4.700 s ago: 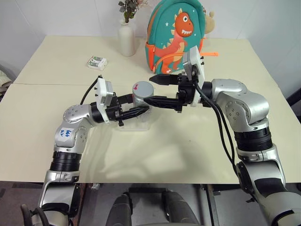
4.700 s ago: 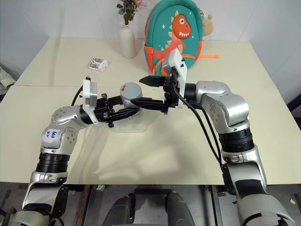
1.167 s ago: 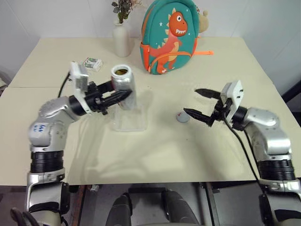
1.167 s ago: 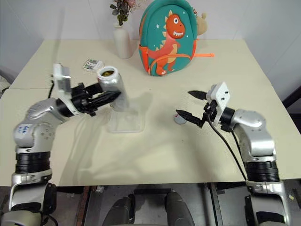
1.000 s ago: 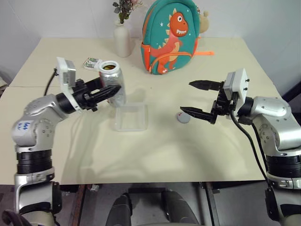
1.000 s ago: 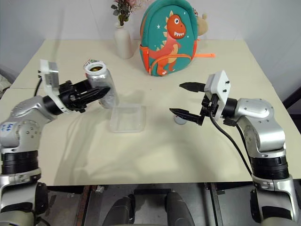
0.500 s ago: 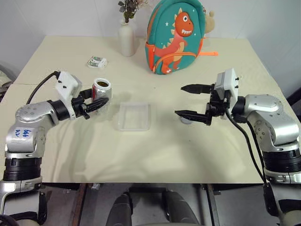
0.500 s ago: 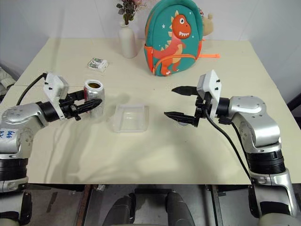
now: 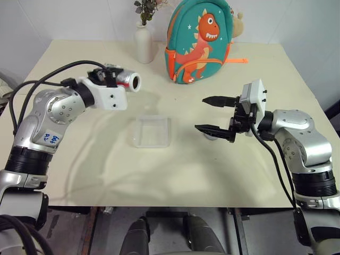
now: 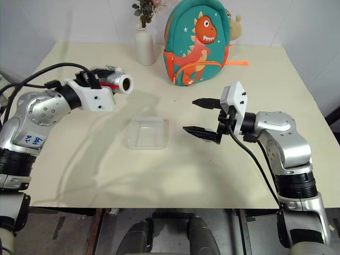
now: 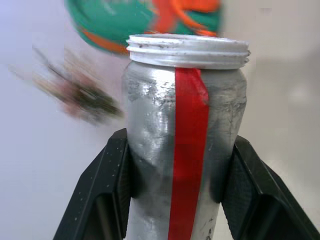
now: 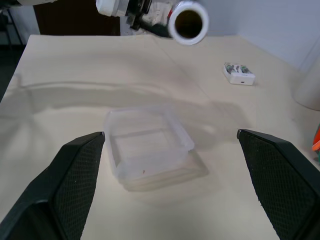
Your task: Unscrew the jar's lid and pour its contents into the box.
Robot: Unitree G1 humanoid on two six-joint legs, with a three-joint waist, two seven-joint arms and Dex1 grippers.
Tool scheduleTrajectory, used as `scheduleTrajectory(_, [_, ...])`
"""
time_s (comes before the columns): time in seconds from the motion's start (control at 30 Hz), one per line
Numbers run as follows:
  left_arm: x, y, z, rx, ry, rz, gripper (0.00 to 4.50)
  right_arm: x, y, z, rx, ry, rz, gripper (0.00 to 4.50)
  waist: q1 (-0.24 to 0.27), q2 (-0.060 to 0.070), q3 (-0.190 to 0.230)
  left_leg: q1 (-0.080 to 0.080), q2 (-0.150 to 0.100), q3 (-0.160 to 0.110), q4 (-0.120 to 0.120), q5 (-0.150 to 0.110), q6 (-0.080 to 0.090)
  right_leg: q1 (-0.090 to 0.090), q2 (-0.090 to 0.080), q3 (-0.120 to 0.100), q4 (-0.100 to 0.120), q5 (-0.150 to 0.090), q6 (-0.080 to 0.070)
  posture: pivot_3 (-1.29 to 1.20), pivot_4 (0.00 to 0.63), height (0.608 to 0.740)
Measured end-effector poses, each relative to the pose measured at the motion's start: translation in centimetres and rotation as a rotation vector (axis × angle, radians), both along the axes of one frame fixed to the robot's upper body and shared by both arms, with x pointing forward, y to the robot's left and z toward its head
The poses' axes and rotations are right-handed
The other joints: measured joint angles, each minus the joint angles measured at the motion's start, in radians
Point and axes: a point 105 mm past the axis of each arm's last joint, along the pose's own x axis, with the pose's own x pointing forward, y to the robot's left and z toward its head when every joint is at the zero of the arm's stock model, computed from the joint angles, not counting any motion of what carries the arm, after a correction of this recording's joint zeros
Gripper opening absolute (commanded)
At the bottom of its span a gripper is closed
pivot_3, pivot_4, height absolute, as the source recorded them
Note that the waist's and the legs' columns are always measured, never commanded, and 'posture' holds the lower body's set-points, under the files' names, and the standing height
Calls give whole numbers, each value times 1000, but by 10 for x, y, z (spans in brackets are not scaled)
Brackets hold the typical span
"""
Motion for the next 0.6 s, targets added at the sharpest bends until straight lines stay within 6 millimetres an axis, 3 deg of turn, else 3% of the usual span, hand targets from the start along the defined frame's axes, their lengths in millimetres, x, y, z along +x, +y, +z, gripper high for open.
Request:
scheduleTrajectory(0.1, [-1, -14, -9, 250, -144, -40, 2088, 1, 1, -3, 18, 11, -14, 4464, -3, 0, 0, 0, 0, 2, 0, 0, 0, 0, 0, 2, 1, 0, 0, 0, 150, 740])
scheduleTrajectory(0.27, [8, -18, -46, 481, -185, -45, 2088, 4, 5, -3, 53, 12, -28, 4464, -3, 0, 0, 0, 0, 2, 1, 0, 0, -1, 1, 2, 3, 0, 1, 0, 150, 740])
scheduleTrajectory(0.6, [10, -26, -62, 582, -264, -81, 2088, 6, 3, 4, 124, -2, -76, 4464, 0, 0, 0, 0, 0, 2, 2, 0, 0, -1, 1, 2, 4, 0, 1, 0, 150, 740])
